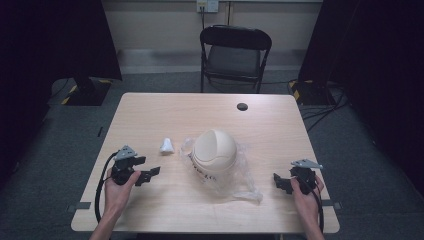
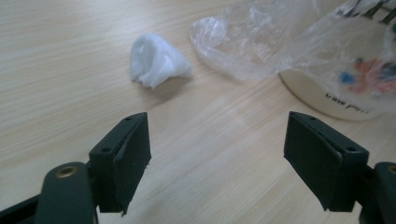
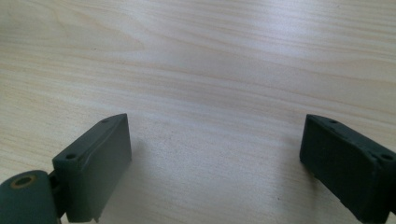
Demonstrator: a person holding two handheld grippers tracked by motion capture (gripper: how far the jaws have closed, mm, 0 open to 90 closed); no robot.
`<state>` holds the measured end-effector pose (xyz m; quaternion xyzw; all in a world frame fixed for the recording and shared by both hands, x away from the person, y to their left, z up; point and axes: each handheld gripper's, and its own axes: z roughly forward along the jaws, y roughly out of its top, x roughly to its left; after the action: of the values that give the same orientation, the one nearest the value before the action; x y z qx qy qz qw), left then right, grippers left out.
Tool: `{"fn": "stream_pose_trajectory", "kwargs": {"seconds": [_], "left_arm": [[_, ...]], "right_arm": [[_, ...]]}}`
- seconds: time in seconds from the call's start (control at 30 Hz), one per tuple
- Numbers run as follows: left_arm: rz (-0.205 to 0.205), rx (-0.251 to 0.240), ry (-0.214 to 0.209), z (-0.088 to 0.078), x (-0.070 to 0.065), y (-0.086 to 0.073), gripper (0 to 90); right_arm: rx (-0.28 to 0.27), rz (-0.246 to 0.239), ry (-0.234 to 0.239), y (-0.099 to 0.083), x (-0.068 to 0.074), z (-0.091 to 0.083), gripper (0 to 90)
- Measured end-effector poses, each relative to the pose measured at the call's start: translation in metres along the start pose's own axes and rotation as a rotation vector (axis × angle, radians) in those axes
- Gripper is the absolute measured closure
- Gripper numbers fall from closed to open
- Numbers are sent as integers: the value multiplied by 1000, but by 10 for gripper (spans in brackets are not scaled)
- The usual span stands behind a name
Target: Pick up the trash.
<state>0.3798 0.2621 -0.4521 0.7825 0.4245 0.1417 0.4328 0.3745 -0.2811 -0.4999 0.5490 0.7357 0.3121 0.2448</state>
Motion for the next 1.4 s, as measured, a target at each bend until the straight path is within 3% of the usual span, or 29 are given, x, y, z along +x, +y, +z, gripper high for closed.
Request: {"fn": "stream_pose_trajectory", "kwargs": {"seconds": [0.23,0.27,0.43,0.5,0.53,0.63,0.67,0.87,0.93,1.1,1.13,1.4], "left_arm": [[21,-10,-48,6,-12,17,240],[4,-17,-96,8,-15,23,240],[26,-48,-93,4,-21,37,244],[6,-75,-134,5,-22,43,246],[-20,-96,-188,8,-24,51,270],[14,-103,-186,9,-29,60,269],[57,-107,-174,9,-33,70,265],[80,-101,-203,15,-45,92,239],[121,-69,-204,25,-55,100,166],[127,-88,-219,29,-62,111,166],[158,-76,-211,33,-67,114,166],[159,-37,-209,54,-67,113,165]], "right_arm": [[0,0,0,0,0,0,83],[0,0,0,0,0,0,83],[0,0,0,0,0,0,83],[0,0,0,0,0,0,83],[-1,0,0,0,0,0,83],[0,-2,2,0,0,0,83],[-1,-4,4,0,-1,0,83],[-1,-8,7,1,-1,1,83],[-1,-8,7,1,-1,1,83],[-1,-9,7,1,-1,1,83],[-1,-8,7,1,-1,1,83],[-1,-9,7,1,-1,1,83]]}}
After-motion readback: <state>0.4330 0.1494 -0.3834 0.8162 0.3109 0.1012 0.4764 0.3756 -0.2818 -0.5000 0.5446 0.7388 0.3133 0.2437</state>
